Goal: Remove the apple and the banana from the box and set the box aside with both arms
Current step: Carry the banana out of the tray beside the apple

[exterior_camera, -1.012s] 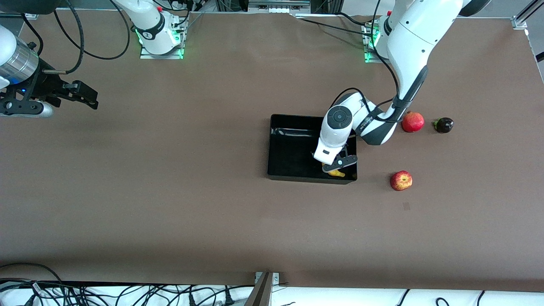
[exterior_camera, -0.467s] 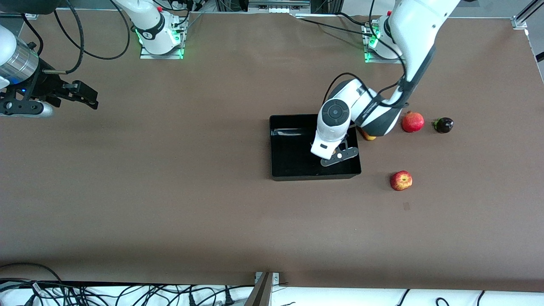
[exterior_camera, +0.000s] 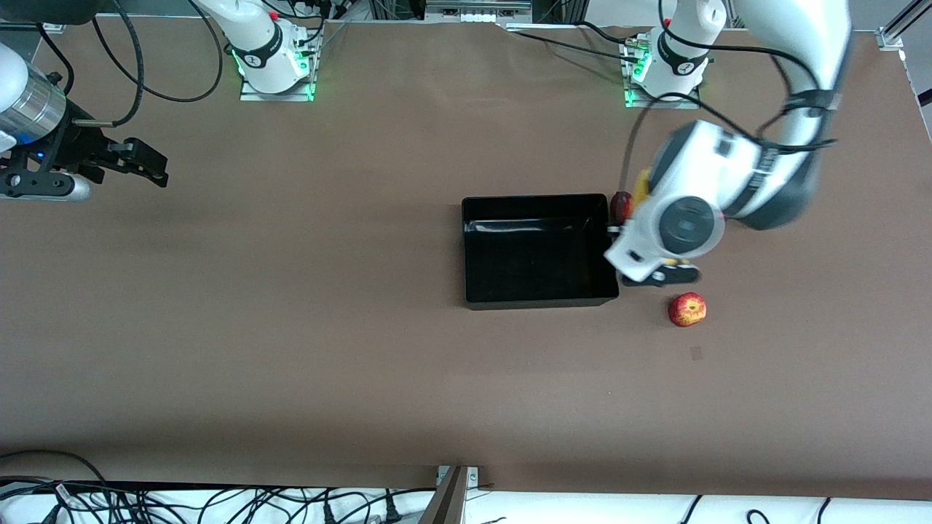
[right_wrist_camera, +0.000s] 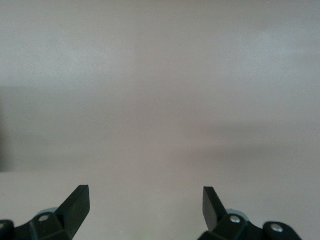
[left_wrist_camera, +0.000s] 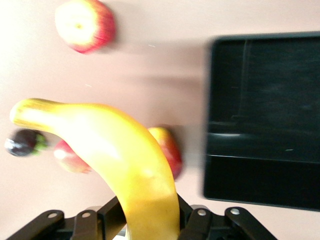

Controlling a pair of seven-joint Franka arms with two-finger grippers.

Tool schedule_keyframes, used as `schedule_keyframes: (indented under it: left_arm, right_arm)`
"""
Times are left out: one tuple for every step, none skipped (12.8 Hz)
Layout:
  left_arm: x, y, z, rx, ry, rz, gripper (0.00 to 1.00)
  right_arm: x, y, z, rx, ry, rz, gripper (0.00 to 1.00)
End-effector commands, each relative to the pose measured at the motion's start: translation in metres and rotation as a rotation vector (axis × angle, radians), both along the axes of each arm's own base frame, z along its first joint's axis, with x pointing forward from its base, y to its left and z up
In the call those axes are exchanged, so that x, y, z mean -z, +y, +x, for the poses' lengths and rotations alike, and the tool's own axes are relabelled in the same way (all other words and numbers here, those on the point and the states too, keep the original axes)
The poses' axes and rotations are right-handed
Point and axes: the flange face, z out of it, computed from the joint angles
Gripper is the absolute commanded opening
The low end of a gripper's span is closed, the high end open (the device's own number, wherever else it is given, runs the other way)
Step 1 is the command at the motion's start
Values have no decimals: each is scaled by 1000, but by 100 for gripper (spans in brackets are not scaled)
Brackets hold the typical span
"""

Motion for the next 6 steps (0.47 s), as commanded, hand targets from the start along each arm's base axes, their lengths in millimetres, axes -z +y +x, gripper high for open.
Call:
schedule_keyframes:
  left_arm:
    - [1,100,25,96,0,-53,0]
    - [3,145,35,92,-46,-66,0]
    - [12,180,43,108,-74,-77,0]
    - [25,212,49,142,-91,-93,0]
    - [41,238,53,161,-117,-100,0]
    - [57,254,55,177,-142,-107,0]
  right_arm:
    - [-3,-2,0,-5,5,21,100]
    - [-4,-2,-1,-5,3,22,100]
    - [-4,-1,0,-7,3,22,100]
    - [-4,-1,0,-7,3,20,100]
    - [-4,0,0,-10,0,19,100]
    - [-6,2,0,-16,-6,18,100]
